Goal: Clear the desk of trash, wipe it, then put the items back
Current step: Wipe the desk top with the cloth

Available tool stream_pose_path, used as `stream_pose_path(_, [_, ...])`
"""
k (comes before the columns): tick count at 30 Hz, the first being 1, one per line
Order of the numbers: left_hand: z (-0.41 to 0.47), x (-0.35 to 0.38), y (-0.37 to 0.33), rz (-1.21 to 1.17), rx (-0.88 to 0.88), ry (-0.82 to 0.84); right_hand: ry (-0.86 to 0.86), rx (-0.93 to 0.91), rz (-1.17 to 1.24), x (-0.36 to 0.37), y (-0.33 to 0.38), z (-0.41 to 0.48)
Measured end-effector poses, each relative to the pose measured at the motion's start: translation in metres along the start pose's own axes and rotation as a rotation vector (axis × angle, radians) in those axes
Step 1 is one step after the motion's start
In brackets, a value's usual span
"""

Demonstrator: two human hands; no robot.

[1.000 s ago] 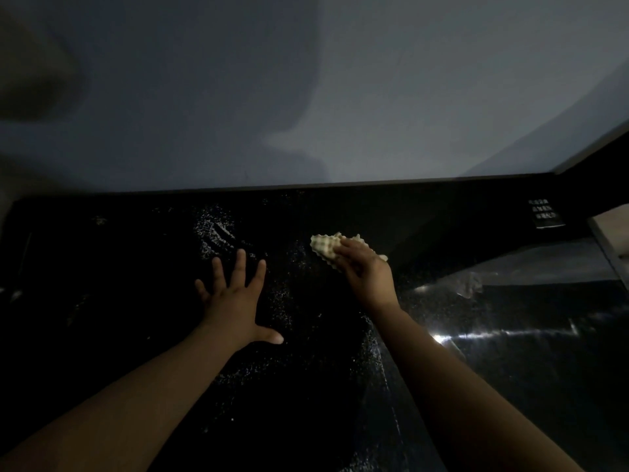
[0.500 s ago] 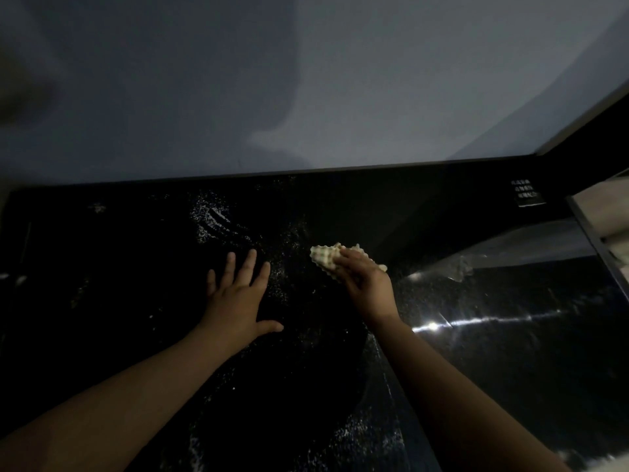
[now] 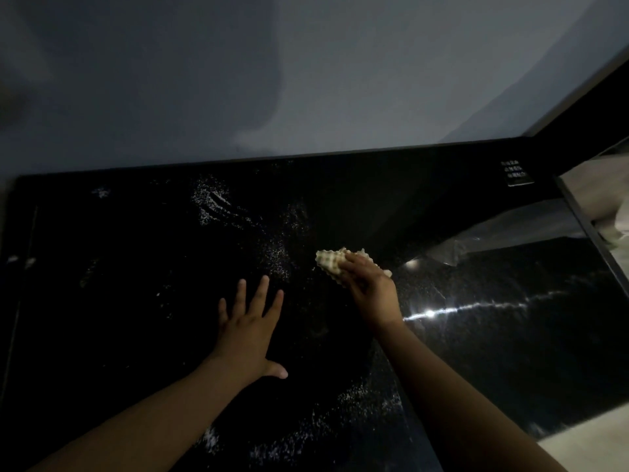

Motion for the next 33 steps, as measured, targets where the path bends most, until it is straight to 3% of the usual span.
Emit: stream_pose_path(33, [0.007, 0.003, 0.0, 0.018, -0.01, -0.053, -0.064, 0.121, 0.0, -0.006, -0.006, -0.104])
Point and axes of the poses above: each hand's wrist, its own z-axis towards the middle knuckle, its own x-axis out of the palm, y = z × x, the point moved 5 cm from there along z, towards the middle knuckle, and after that the axes turned 14 degrees about -z, right-handed, at the moved point
